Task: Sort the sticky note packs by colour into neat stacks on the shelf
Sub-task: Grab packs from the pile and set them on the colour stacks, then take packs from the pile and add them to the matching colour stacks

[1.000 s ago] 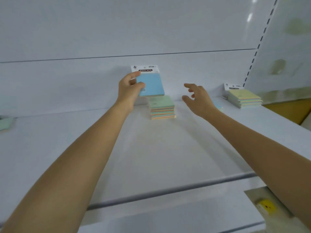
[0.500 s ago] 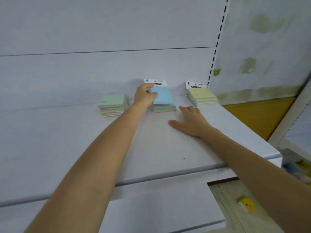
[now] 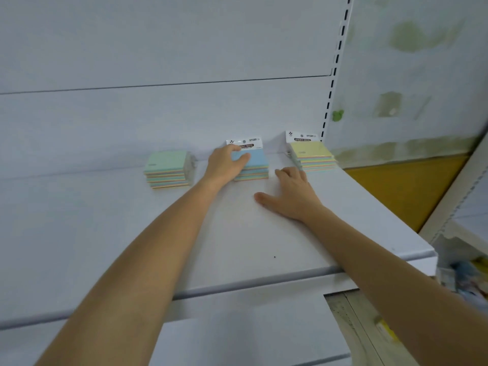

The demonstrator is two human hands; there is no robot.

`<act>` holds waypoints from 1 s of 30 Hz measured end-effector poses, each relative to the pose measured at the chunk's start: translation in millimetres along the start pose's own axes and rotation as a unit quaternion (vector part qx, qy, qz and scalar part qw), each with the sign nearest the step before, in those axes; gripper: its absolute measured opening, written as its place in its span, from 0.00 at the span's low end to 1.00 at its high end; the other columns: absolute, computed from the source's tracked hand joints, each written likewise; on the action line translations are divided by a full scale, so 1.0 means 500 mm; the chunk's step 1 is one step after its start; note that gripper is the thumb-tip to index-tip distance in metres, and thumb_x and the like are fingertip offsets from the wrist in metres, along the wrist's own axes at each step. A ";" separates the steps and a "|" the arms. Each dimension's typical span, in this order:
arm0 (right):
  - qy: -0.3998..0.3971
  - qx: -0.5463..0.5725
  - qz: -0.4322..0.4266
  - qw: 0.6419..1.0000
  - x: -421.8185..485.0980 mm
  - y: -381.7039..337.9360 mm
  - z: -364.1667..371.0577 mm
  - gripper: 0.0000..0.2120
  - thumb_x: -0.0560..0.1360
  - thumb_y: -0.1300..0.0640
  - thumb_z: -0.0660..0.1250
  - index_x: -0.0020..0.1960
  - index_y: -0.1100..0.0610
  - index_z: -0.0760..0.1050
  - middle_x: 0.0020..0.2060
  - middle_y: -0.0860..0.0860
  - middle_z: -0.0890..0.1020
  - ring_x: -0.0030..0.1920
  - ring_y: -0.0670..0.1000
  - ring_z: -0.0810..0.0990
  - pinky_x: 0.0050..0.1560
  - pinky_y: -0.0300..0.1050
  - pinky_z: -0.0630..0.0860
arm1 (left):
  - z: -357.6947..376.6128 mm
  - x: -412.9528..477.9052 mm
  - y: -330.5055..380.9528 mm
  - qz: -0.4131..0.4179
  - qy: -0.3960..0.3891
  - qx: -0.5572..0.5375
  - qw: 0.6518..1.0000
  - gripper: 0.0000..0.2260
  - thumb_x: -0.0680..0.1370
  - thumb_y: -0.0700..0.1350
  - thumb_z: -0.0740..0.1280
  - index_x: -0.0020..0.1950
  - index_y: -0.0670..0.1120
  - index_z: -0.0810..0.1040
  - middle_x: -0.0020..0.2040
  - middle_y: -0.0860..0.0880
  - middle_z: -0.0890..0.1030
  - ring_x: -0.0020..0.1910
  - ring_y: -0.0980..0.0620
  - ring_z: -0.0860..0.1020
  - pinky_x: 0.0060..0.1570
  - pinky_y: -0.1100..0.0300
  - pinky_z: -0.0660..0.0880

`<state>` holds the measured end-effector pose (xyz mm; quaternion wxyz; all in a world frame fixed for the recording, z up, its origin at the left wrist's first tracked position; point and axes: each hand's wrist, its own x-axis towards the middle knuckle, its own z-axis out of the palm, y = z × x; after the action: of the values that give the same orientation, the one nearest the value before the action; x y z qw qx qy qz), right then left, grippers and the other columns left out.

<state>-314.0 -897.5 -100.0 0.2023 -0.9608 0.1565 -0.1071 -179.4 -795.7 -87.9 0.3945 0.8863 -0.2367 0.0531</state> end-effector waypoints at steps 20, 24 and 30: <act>-0.082 0.044 -0.310 0.946 -0.080 -0.641 0.218 0.27 0.76 0.43 0.60 0.71 0.53 0.63 0.69 0.55 0.68 0.70 0.56 0.64 0.70 0.48 0.59 | -0.601 -0.286 -0.385 -0.021 0.169 0.172 0.970 0.19 0.80 0.49 0.56 0.70 0.46 0.68 0.65 0.45 0.76 0.65 0.46 0.71 0.64 0.51 0.70; -0.120 0.063 -0.325 0.936 -0.114 -0.811 0.299 0.25 0.77 0.45 0.58 0.71 0.52 0.62 0.68 0.56 0.68 0.68 0.55 0.67 0.70 0.50 0.63 | -0.756 -0.357 -0.520 -0.060 0.184 0.191 0.962 0.18 0.80 0.48 0.57 0.68 0.46 0.69 0.62 0.45 0.78 0.63 0.45 0.73 0.63 0.53 0.70; -0.160 0.067 -0.311 0.935 -0.093 -0.983 0.390 0.22 0.77 0.46 0.58 0.69 0.53 0.66 0.64 0.57 0.72 0.64 0.55 0.72 0.66 0.47 0.66 | -0.944 -0.425 -0.692 -0.117 0.203 0.183 0.955 0.17 0.80 0.46 0.58 0.66 0.43 0.71 0.60 0.42 0.79 0.61 0.42 0.75 0.61 0.52 0.71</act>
<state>-178.1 -385.0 -73.5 0.2454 -0.9501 -0.1917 -0.0198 -163.4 -173.9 -58.1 0.2692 0.9351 -0.0327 0.2281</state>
